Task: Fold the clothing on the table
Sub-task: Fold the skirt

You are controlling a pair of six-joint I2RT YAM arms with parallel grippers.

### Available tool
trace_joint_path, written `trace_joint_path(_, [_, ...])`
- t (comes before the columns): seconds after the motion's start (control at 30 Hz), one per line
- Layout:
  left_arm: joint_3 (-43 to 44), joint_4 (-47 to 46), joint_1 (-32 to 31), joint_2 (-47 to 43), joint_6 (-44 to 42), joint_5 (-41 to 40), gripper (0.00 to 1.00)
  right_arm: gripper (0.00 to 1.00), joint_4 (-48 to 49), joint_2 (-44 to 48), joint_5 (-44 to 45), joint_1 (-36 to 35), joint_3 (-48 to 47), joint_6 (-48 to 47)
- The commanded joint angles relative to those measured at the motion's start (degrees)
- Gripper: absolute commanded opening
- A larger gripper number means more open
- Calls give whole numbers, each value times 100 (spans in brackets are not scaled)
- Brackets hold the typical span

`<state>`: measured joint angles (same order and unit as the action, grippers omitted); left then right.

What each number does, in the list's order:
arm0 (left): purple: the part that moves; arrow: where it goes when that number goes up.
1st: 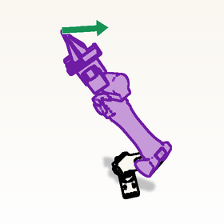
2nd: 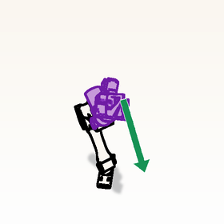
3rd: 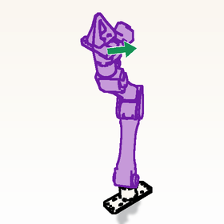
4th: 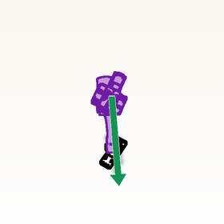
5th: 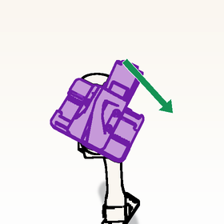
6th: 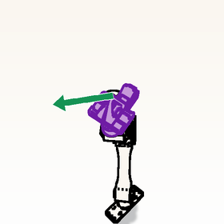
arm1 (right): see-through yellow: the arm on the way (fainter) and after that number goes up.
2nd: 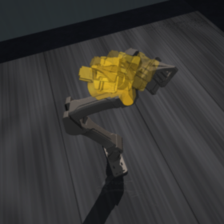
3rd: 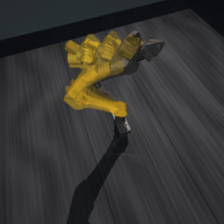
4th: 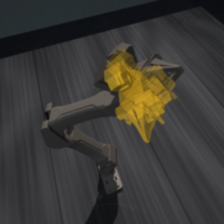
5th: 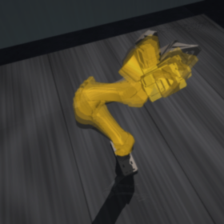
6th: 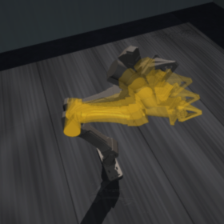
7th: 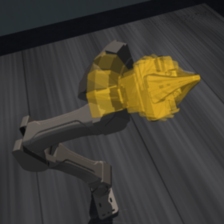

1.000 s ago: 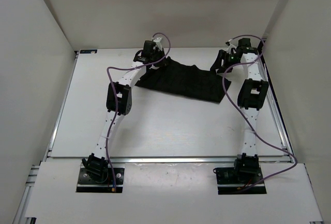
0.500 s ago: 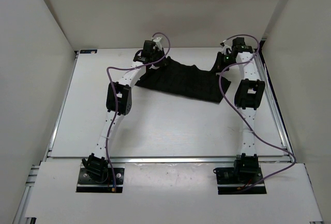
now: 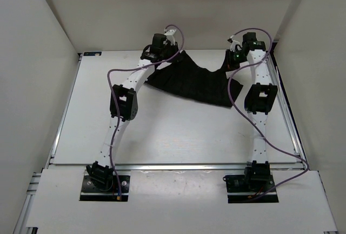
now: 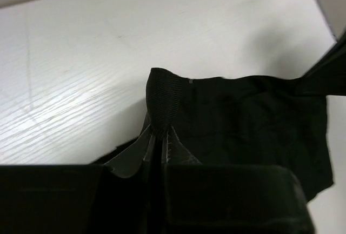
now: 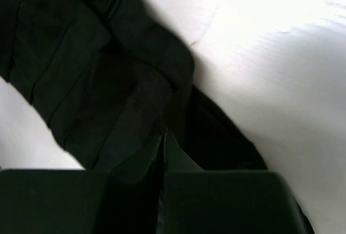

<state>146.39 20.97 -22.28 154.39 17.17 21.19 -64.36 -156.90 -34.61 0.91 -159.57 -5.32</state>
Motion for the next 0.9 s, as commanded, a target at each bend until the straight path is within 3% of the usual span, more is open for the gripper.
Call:
trace_joint_path(0.0, [-249,-76,-144,-1103,-223,175,0,0,-655,704,-257,-47,-197,-566])
trace_joint_path(0.2, [-1444,-180,-74,-1805,-407,157,3,0,-1113,880,-353,111,-189,-865])
trace_joint_path(0.4, [-3168,-577,-65,-2641,-407,-124,1,0,-1228,1161,-380,191,451,-892])
trace_joint_path(0.53, [-4784,-1032,-180,-3404,-215,-247,0,0,-1246,1380,-275,199,882,-874])
trace_joint_path(0.6, [-5644,-1463,-223,-3766,-83,-317,0,0,-1237,1495,-310,226,1146,-909])
trace_joint_path(0.8, [-6612,-1561,-443,-4443,128,-361,0,0,-1237,2137,-423,270,2393,-1207])
trace_joint_path(0.87, [-6832,-1614,-488,-4724,225,-422,0,0,-1263,2417,-598,348,3191,-1391])
